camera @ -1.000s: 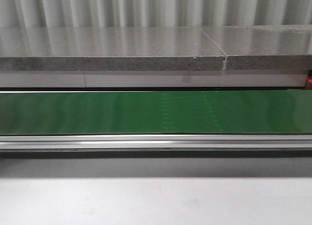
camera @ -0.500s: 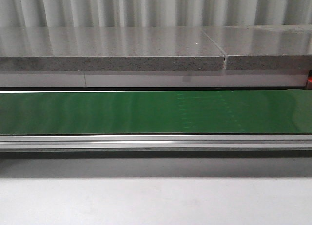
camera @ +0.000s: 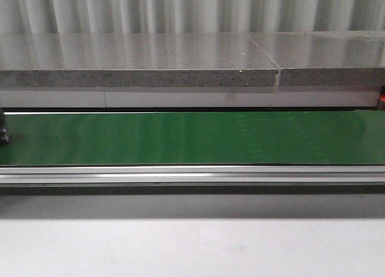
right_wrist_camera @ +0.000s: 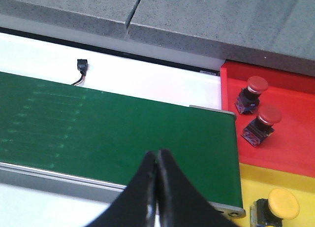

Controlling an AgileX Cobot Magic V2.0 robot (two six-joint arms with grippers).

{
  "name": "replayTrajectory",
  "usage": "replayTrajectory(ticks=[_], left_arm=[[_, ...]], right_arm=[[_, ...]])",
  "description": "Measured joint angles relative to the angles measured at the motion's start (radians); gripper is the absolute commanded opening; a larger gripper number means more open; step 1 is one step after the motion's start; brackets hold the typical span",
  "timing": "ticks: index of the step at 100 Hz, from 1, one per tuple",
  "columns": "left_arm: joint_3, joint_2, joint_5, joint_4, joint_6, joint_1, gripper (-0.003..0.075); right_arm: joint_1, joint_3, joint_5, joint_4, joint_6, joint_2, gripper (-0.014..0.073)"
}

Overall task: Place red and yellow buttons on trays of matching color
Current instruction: 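Move the left gripper over a yellow push button and grasp it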

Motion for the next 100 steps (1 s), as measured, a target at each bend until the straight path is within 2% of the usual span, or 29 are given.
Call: replayTrajectory(ticks=[22,83,93,100], left_arm=[[-0.014,0.106,-0.042,0.004,0.0,0.002,0.0652],[-0.217,0.35,-0.056,0.008,-0.009,0.025,0.0651],[-0.217,0.368,-0.056,0.008,-0.009,0.025,0.0619],[-0.217,0.37,-0.056,0.008,-0.009,0.025,0.0559]], right_arm=[[0.0,0.0,0.0,0.0,0.0,0.0,-0.0068],[0.0,0.0,0.0,0.0,0.0,0.0,-0.0068],[0.0,0.0,0.0,0.0,0.0,0.0,-0.0068],[0.0,0.0,0.0,0.0,0.0,0.0,-0.0068]])
